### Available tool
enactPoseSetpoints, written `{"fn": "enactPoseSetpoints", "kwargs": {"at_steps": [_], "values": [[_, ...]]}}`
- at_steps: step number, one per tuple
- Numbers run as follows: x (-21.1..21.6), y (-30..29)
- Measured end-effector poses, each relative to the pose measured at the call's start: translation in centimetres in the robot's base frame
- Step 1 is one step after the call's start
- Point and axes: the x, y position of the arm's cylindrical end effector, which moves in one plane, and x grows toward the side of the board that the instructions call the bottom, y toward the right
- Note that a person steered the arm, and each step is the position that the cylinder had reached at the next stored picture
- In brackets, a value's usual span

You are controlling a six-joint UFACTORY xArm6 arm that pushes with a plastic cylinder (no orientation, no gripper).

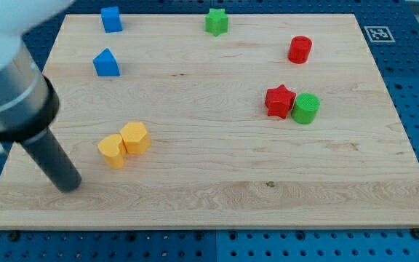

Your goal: Slide the yellow heart and yellow hexagon slightly up and right

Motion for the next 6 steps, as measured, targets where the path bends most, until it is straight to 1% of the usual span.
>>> {"fn": "enactPoseSetpoints", "kwargs": {"at_steps": [1, 2, 4, 5, 6], "values": [[-1.4, 0.0], [-1.5, 2.7], [-4.7, 13.7], [-5.7, 14.7], [-5.7, 14.5]]}}
